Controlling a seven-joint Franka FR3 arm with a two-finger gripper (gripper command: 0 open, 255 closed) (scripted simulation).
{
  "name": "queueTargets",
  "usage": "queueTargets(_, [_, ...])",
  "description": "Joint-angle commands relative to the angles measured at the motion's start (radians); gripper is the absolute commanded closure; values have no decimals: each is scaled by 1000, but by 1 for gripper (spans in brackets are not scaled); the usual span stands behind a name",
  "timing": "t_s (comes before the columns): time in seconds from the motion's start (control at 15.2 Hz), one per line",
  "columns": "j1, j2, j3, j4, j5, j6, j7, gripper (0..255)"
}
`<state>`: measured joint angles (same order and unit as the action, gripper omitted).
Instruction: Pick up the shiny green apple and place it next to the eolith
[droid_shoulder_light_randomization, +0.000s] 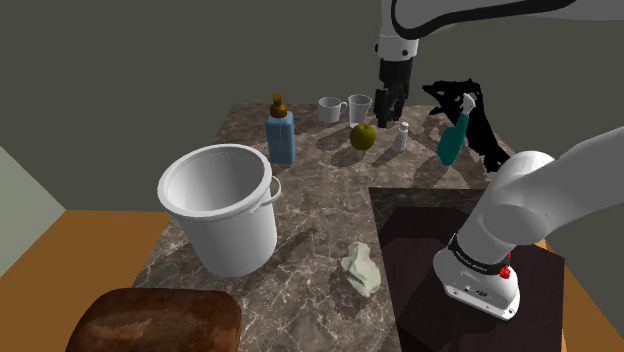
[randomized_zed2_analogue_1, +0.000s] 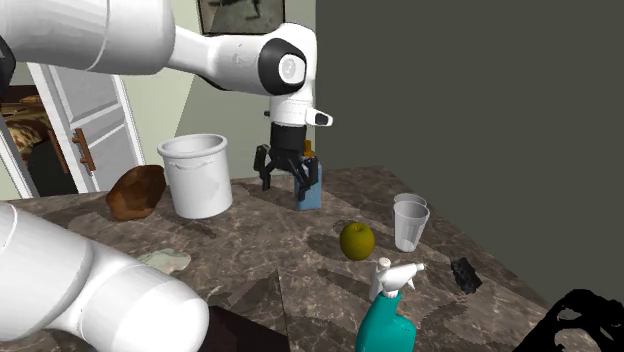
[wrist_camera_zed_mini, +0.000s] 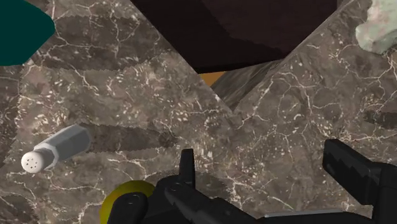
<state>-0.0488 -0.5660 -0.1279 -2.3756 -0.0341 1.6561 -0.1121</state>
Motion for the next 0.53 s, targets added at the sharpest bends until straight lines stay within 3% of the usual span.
queueTargets(0.0, [-8,68,-21,27,-8,43,-16,0])
queueTargets(0.46, [-39,309,-101,158,-11,158,-89,0])
